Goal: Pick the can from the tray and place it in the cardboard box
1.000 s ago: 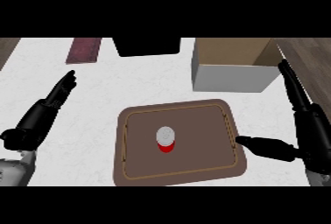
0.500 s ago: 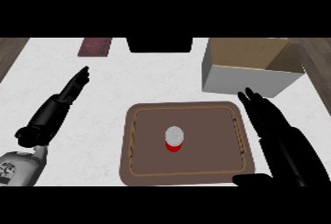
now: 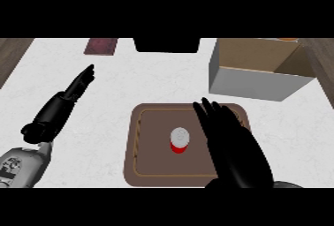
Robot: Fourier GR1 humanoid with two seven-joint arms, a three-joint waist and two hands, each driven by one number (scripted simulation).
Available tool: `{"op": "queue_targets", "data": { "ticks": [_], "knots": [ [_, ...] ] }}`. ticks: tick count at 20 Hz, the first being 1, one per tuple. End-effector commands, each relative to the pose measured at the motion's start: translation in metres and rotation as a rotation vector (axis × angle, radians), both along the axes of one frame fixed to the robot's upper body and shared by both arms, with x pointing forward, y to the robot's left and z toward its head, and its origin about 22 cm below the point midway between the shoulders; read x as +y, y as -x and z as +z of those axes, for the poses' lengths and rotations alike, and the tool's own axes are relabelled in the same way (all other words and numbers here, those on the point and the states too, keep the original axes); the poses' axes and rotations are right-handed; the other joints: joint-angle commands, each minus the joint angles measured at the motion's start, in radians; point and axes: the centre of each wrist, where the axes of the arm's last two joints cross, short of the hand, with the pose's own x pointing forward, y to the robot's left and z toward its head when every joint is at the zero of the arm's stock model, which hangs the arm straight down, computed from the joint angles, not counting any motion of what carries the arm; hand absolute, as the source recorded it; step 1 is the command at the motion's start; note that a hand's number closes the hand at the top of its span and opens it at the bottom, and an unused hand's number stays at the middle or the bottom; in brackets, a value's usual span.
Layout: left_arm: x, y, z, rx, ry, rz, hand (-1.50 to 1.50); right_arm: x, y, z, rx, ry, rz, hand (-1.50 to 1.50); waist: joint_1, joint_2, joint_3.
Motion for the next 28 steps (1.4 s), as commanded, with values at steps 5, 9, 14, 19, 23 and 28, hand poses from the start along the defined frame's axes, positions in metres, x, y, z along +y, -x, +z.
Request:
{"op": "queue_targets", "data": {
  "ticks": [5,9,14,19,23,28],
  "knots": [
    [0.001,-0.005,0.007,-0.002,-0.004,0.002,0.0,0.065,-0.012,-0.005,0.155,0.145,-0.161,-1.5,-0.011,-0.006,0.002],
    [-0.008,-0.002,-0.007,-0.003,0.011,0.015,0.0,0.094,-0.019,-0.014,0.205,0.147,-0.159,-1.5,-0.018,-0.004,0.004],
    [-0.002,0.005,-0.002,0.006,0.009,0.014,0.0,0.099,-0.032,-0.023,0.195,0.224,-0.214,-1.5,-0.021,-0.007,0.005],
    [0.008,0.002,-0.001,-0.012,-0.007,0.009,0.0,0.117,-0.029,-0.041,0.183,0.239,-0.24,-1.5,-0.02,-0.002,0.006],
    [-0.005,0.007,-0.01,-0.007,0.006,-0.002,0.0,0.116,-0.038,-0.032,0.186,0.262,-0.247,-1.5,-0.02,-0.002,0.006],
    [0.001,-0.003,-0.004,-0.014,0.002,0.025,0.0,0.116,-0.037,-0.053,0.213,0.298,-0.273,-1.5,-0.027,-0.001,0.007]
  ]
}}
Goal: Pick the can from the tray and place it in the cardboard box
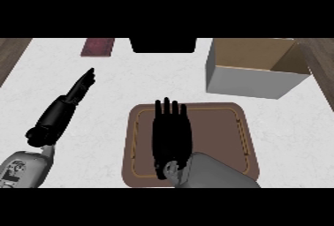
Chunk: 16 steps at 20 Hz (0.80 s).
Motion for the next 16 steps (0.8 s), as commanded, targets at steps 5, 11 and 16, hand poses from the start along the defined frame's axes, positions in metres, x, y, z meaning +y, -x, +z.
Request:
{"op": "queue_targets", "data": {
  "ticks": [5,11,16],
  "knots": [
    [-0.004,0.0,0.005,-0.005,0.0,-0.013,0.0,0.004,-0.014,-0.011,0.051,0.148,-0.205,-1.5,0.004,0.003,0.001],
    [0.007,0.011,-0.003,-0.017,0.003,0.007,0.0,-0.002,-0.011,-0.017,0.075,0.113,-0.178,-1.5,0.005,0.003,0.001],
    [-0.003,0.002,-0.002,-0.013,0.009,0.01,0.0,-0.004,-0.003,-0.05,0.085,0.174,-0.2,-1.5,0.001,0.004,0.001]
  ]
}}
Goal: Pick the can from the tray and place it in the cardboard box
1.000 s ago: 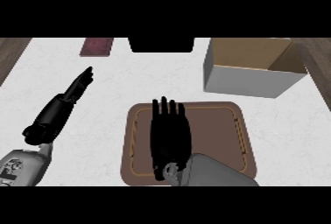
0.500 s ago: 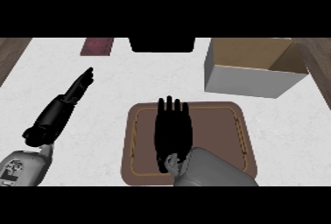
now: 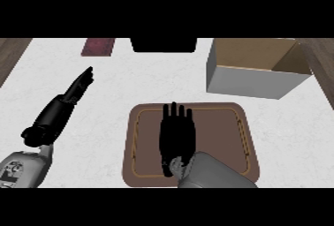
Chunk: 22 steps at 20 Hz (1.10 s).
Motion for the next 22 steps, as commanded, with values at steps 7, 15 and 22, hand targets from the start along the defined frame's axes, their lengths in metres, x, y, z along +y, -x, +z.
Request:
{"op": "queue_targets", "data": {
  "ticks": [7,15,22],
  "knots": [
    [-0.014,-0.009,0.01,-0.015,0.02,0.016,0.0,-0.011,-0.006,-0.012,0.047,0.116,-0.185,-1.5,-0.013,0.0,0.0],
    [-0.016,-0.017,0.005,0.005,-0.011,-0.011,0.0,-0.001,-0.002,-0.045,0.024,0.111,-0.04,1.5,0.001,0.004,0.001],
    [-0.008,-0.013,-0.002,0.001,-0.008,0.002,0.0,-0.001,-0.014,-0.04,-0.141,0.157,0.017,1.5,0.002,0.004,0.0]
  ]
}}
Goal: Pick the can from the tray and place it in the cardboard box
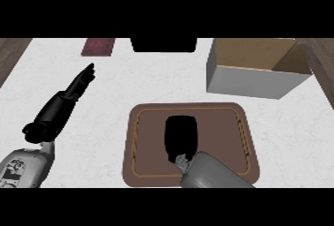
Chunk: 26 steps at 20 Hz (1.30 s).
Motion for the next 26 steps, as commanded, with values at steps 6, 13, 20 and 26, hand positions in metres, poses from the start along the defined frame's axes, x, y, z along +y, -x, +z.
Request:
{"op": "queue_targets", "data": {
  "ticks": [6,13,20,26],
  "knots": [
    [0.001,0.003,0.002,0.013,0.006,-0.008,0.0,-0.007,0.017,0.0,-0.091,-0.055,0.384,1.5,0.006,0.001,0.001],
    [-0.006,0.0,-0.005,-0.008,-0.005,-0.016,0.0,-0.014,0.061,0.019,-0.116,-0.32,1.121,1.5,0.008,0.01,0.003],
    [-0.002,0.01,-0.002,0.01,-0.011,-0.011,0.0,-0.096,0.046,0.078,-0.356,-0.393,1.248,1.5,-0.012,-0.003,0.002],
    [0.003,0.001,0.005,-0.005,0.005,0.008,0.0,-0.129,0.003,0.124,-0.472,-0.624,0.875,1.5,-0.012,0.002,0.001]
  ]
}}
